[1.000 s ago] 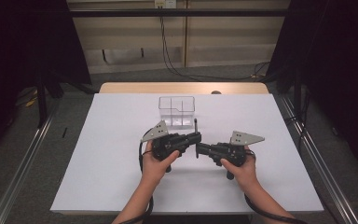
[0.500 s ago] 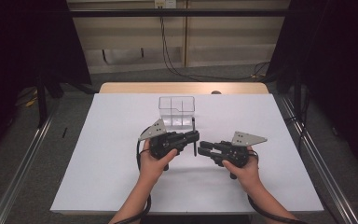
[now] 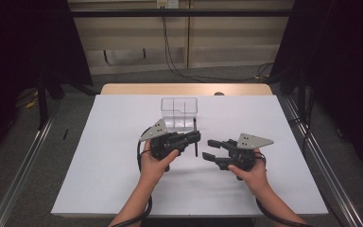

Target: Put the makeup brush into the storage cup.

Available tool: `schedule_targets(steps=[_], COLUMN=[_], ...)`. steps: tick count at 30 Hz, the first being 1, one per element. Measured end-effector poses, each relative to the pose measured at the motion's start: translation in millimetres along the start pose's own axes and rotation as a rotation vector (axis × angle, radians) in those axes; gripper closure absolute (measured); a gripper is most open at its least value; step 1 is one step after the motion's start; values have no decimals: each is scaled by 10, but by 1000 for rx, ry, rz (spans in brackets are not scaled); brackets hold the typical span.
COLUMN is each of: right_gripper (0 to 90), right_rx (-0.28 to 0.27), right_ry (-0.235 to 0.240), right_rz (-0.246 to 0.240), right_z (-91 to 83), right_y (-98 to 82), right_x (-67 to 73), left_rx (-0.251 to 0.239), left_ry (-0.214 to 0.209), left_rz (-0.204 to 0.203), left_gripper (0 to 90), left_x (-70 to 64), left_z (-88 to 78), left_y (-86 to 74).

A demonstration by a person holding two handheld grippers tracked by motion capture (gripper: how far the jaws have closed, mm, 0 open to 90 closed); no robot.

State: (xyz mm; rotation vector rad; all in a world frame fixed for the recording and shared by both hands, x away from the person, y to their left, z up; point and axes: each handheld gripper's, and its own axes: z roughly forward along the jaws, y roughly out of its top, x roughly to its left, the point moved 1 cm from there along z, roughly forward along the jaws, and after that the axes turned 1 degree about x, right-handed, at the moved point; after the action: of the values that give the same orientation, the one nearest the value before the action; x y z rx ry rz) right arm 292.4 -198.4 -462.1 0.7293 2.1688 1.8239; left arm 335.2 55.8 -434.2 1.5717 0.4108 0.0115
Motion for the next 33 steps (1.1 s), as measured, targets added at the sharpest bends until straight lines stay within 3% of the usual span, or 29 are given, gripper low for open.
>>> schedule_targets(steps=[6, 11, 33], right_gripper=[301, 208, 62], right_rx=[-2, -4, 4], right_ry=[-2, -18, -79], right_rz=[-16, 13, 34], right_z=[-30, -98, -342], right_y=[-5, -24, -71], right_x=[-13, -65, -150], left_rx=[7, 8, 8], left_ry=[5, 13, 32], left_rz=[4, 10, 23], left_gripper=[838, 838, 838], left_x=[5, 15, 75], left_z=[-16, -39, -76], left_y=[5, 21, 43])
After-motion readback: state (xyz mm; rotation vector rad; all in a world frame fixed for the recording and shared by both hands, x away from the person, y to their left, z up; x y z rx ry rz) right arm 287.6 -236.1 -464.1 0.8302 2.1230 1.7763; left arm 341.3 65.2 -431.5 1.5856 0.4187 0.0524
